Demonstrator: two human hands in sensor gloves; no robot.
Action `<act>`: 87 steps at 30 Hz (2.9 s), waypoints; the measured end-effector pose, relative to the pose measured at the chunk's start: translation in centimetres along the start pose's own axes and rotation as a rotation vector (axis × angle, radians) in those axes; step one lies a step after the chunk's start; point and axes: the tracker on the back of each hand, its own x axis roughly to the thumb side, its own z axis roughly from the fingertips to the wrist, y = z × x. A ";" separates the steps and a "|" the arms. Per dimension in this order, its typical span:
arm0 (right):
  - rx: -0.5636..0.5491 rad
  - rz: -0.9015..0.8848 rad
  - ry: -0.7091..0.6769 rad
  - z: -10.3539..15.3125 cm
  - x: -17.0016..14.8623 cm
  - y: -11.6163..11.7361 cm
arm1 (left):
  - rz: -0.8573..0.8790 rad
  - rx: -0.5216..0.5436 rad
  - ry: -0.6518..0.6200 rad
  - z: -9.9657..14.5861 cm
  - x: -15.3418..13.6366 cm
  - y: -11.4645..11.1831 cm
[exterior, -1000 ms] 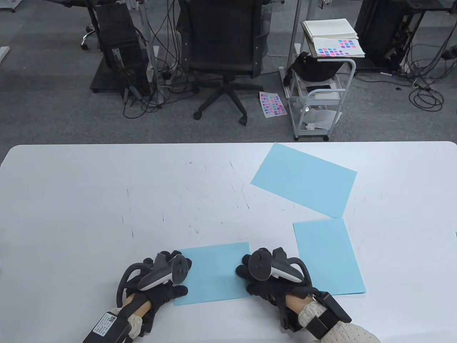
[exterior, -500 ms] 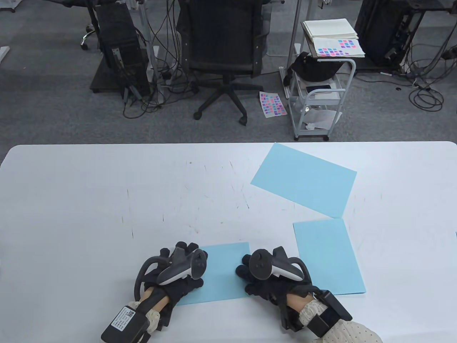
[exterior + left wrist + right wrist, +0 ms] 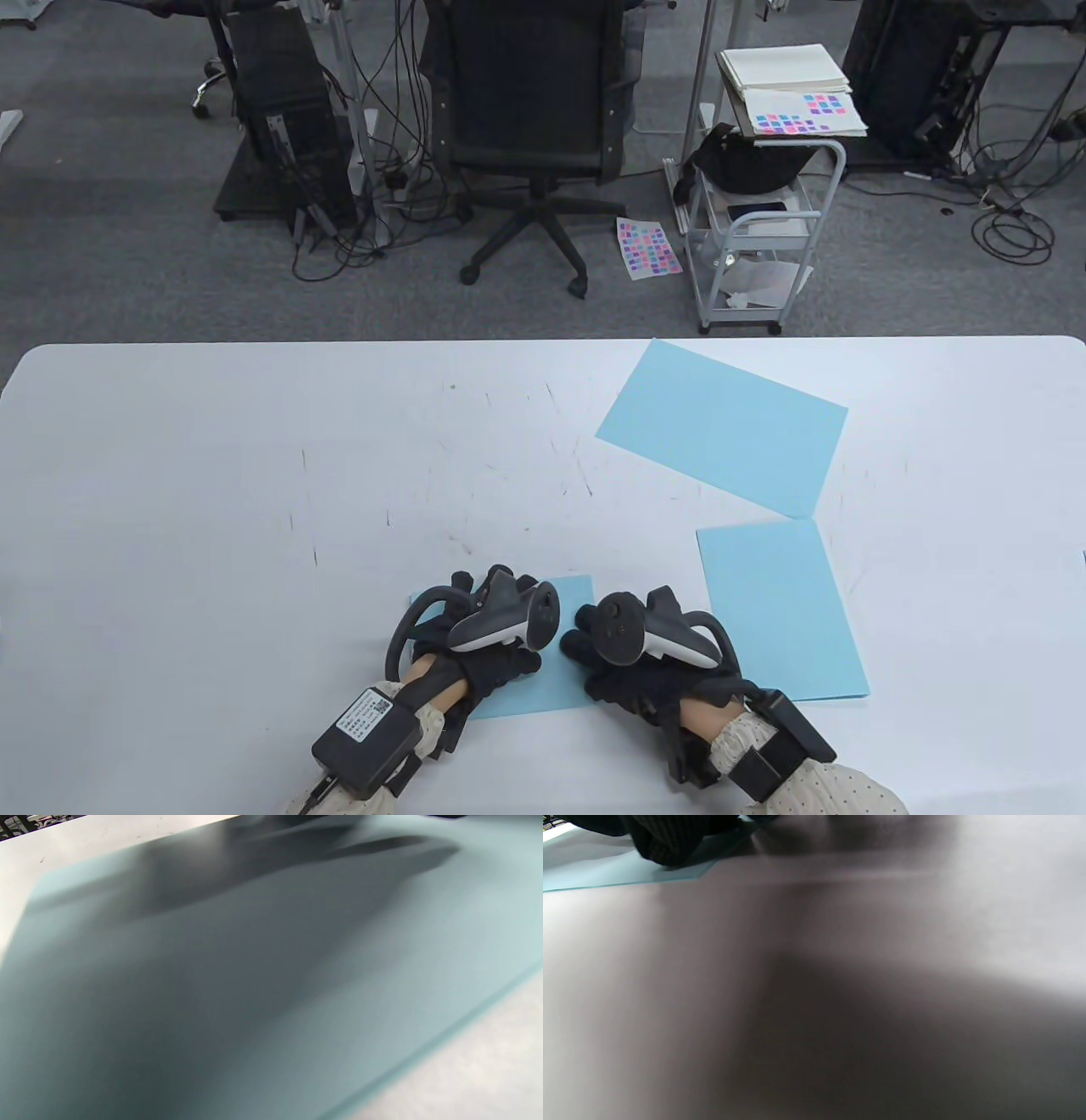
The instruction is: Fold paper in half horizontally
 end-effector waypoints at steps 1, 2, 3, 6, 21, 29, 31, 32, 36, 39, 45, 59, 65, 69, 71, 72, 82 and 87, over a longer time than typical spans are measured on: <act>0.000 -0.001 0.000 0.0 0.0 0.0 | -0.007 -0.004 -0.002 -0.1 0.1 0.0; 0.000 -0.003 -0.001 0.0 0.0 0.0 | -0.014 -0.005 -0.002 -0.2 0.1 0.1; 0.001 -0.003 -0.001 0.0 0.0 0.0 | -0.017 -0.006 -0.001 -0.3 0.1 0.1; 0.000 -0.002 -0.002 0.0 0.0 0.0 | -0.010 -0.016 0.000 -0.4 0.0 0.1; -0.002 0.008 0.004 0.1 0.1 0.0 | 0.011 -0.004 0.010 0.1 -1.1 -1.3; -0.001 0.008 0.005 0.1 0.1 0.1 | 0.059 -0.033 0.059 0.7 -3.2 -2.0; -0.001 0.008 0.005 0.1 0.1 0.1 | 0.082 -0.037 0.069 0.8 -3.6 -2.1; -0.001 0.008 0.005 0.1 0.1 0.1 | 0.088 -0.040 0.071 0.8 -3.8 -2.2; -0.001 0.008 0.005 0.1 0.1 0.1 | 0.121 -0.044 0.089 1.1 -4.7 -2.4; -0.001 0.009 0.007 0.1 0.1 0.1 | 0.145 -0.049 0.100 1.1 -5.3 -2.5; -0.003 0.014 0.008 0.2 0.1 0.1 | 0.155 -0.055 0.129 1.2 -6.2 -2.7; -0.004 0.015 0.013 0.2 0.1 0.2 | 0.186 -0.075 0.166 1.7 -8.1 -3.5; -0.003 0.014 0.013 0.3 0.1 0.2 | 0.190 -0.078 0.199 2.0 -9.1 -3.6; -0.003 0.014 0.013 0.2 0.1 0.2 | 0.195 -0.080 0.210 2.0 -9.6 -3.7; -0.003 0.014 0.013 0.2 0.1 0.2 | 0.199 -0.081 0.217 2.1 -9.8 -3.8; -0.003 0.014 0.013 0.2 0.1 0.2 | 0.201 -0.081 0.222 2.1 -10.0 -3.8; -0.003 0.012 0.012 0.2 0.1 0.2 | 0.211 -0.081 0.272 2.4 -11.4 -4.4; -0.003 0.012 0.012 0.2 0.1 0.2 | 0.230 -0.057 0.258 2.5 -11.6 -4.6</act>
